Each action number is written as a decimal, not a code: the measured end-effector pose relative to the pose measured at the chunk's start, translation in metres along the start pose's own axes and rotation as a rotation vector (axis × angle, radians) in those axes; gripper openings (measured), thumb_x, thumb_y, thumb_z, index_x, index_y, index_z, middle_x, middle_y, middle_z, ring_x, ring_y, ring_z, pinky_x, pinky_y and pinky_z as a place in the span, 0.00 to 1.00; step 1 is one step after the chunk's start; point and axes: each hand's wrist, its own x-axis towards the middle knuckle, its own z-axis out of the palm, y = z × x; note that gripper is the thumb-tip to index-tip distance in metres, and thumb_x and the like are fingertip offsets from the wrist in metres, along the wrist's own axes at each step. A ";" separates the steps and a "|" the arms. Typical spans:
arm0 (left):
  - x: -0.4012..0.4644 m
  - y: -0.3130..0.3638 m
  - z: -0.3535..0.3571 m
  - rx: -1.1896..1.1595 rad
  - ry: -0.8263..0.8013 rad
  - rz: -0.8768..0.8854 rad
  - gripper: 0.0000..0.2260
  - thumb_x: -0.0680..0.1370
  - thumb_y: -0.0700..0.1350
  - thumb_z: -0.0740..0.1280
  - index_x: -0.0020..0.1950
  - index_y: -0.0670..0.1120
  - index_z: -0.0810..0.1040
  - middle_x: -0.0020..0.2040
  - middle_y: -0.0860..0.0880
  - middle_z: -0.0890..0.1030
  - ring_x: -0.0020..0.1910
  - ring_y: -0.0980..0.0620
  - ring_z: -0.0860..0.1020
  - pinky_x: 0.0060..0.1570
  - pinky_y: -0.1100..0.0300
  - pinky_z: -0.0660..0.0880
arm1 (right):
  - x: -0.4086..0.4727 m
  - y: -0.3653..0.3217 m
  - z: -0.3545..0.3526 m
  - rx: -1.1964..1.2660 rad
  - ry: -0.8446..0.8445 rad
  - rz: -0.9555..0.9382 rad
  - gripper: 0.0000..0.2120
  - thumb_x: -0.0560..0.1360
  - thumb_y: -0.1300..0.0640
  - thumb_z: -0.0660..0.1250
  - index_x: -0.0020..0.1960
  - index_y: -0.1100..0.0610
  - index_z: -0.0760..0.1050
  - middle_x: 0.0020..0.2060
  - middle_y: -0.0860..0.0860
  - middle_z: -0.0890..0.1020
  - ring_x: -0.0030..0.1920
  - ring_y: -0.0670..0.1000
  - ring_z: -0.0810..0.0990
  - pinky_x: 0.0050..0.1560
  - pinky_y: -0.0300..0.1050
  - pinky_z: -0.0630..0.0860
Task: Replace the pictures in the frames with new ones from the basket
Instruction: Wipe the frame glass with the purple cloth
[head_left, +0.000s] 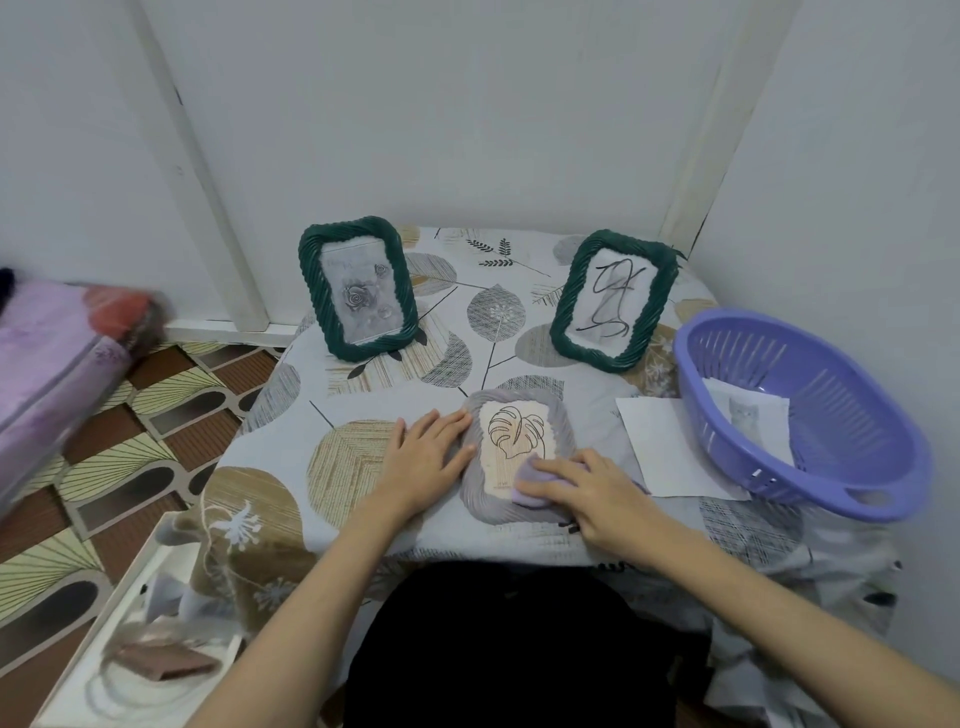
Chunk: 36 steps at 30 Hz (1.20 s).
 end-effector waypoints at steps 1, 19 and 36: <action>0.000 0.000 0.000 -0.005 -0.008 -0.003 0.32 0.71 0.66 0.42 0.73 0.58 0.58 0.74 0.61 0.60 0.75 0.55 0.54 0.74 0.46 0.45 | -0.001 0.007 -0.004 0.022 -0.005 0.010 0.29 0.64 0.66 0.63 0.61 0.44 0.72 0.60 0.49 0.79 0.42 0.57 0.75 0.42 0.51 0.77; 0.001 -0.001 0.000 -0.010 0.007 -0.010 0.34 0.69 0.68 0.41 0.72 0.59 0.59 0.73 0.62 0.61 0.75 0.56 0.55 0.74 0.46 0.47 | 0.047 0.018 -0.015 0.401 -0.078 0.315 0.15 0.74 0.55 0.66 0.61 0.52 0.76 0.58 0.48 0.80 0.50 0.47 0.64 0.49 0.34 0.60; 0.001 0.001 0.000 -0.005 0.021 -0.016 0.38 0.64 0.69 0.37 0.72 0.60 0.59 0.73 0.62 0.61 0.75 0.56 0.55 0.74 0.45 0.48 | 0.049 0.007 -0.020 0.414 -0.220 0.227 0.15 0.72 0.57 0.69 0.59 0.50 0.77 0.57 0.46 0.80 0.54 0.50 0.67 0.60 0.41 0.63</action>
